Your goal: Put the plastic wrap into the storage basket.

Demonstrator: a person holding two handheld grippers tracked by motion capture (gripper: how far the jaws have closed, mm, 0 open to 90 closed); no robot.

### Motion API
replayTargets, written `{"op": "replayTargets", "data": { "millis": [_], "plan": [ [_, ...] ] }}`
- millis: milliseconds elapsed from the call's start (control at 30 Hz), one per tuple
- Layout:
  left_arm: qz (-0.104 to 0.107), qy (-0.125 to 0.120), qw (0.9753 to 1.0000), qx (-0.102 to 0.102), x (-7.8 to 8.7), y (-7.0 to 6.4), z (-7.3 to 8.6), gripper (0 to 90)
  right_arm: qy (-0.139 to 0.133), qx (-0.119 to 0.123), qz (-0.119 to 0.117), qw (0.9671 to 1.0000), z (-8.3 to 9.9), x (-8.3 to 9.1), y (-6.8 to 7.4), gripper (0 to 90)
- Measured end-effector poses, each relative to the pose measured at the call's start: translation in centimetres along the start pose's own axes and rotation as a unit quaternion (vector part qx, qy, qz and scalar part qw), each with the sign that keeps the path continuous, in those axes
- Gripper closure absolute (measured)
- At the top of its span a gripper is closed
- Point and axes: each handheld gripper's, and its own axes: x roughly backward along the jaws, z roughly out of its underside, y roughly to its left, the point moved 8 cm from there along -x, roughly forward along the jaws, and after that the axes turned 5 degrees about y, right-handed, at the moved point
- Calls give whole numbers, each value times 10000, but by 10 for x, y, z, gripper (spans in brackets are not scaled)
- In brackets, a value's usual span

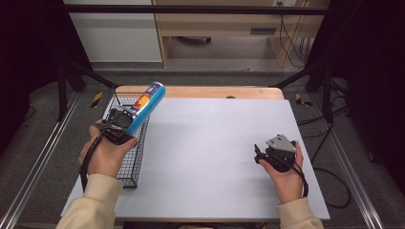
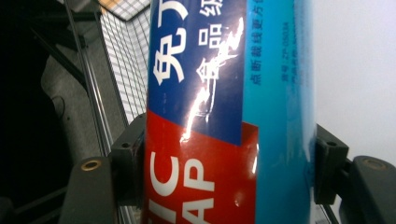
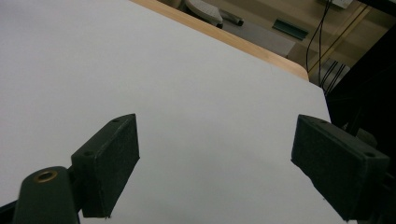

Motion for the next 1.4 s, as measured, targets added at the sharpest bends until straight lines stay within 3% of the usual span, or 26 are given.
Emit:
{"op": "replayTargets", "data": {
  "millis": [300, 533, 833, 1100, 1400],
  "plan": [
    [39, 273, 9995, 141, 0, -3, 10, 317, 2, -53, -24, 10000, 0, 1, -3, 156],
    [102, 581, 9972, 464, -5, 1, 26, 317, -28, 16, -109, 9999, -2, 1, 2, 158],
    [205, 807, 9944, 656, -17, 8, 38, 318, -36, 16, -143, 9999, -3, 1, 3, 162],
    [289, 779, 9931, 823, -21, 12, 39, 317, -16, 19, -143, 9999, -2, 0, 2, 166],
    [452, 909, 9905, 924, -29, 14, 44, 318, 2, 24, -175, 9998, -1, -1, 2, 166]
  ]
}}
